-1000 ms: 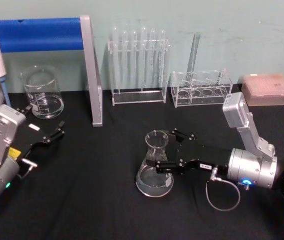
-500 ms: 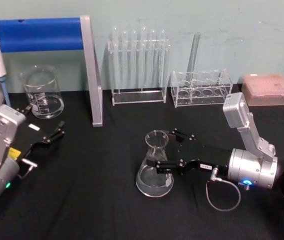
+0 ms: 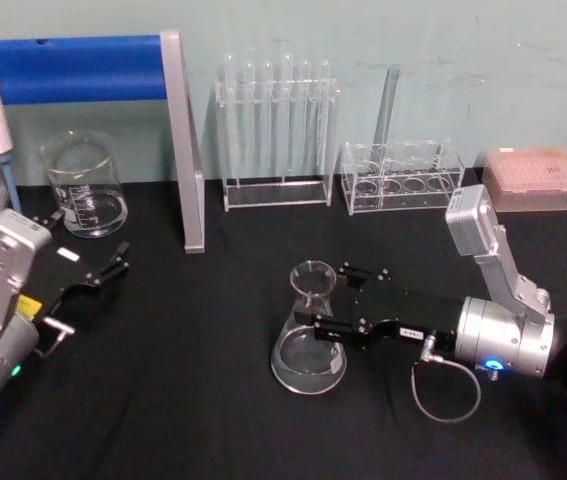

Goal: Grasp the erlenmeyer flask with one hand, shake it three times, then place it back.

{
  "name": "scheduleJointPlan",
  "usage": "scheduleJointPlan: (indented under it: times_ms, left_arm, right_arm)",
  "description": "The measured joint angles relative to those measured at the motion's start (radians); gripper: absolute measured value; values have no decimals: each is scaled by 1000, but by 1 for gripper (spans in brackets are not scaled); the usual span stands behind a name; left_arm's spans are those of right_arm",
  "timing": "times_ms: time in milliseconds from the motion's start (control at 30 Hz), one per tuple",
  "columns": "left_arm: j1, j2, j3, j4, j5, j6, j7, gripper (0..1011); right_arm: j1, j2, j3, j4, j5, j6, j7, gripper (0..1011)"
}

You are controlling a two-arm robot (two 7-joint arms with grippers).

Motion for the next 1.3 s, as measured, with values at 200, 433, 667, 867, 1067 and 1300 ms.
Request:
scheduleJointPlan:
  times_ms: [200,433,667,867,1067,1300]
  left_arm:
    - [0,0,0,0,0,0,0,1001]
    - [0,0,0,0,0,0,0,1001]
    - [0,0,0,0,0,0,0,1001]
    - [0,0,0,0,0,0,0,1001]
    - [0,0,0,0,0,0,0,1001]
    - [0,0,0,0,0,0,0,1001]
  right_arm:
    - [0,0,0,0,0,0,0,547]
    - [0,0,0,0,0,0,0,447]
    - [0,0,0,0,0,0,0,447]
    - [0,0,0,0,0,0,0,447]
    - [-21,6,12,-40,7,-22,-10,447]
    - [-73,26,54,-178,26,12,-105,447]
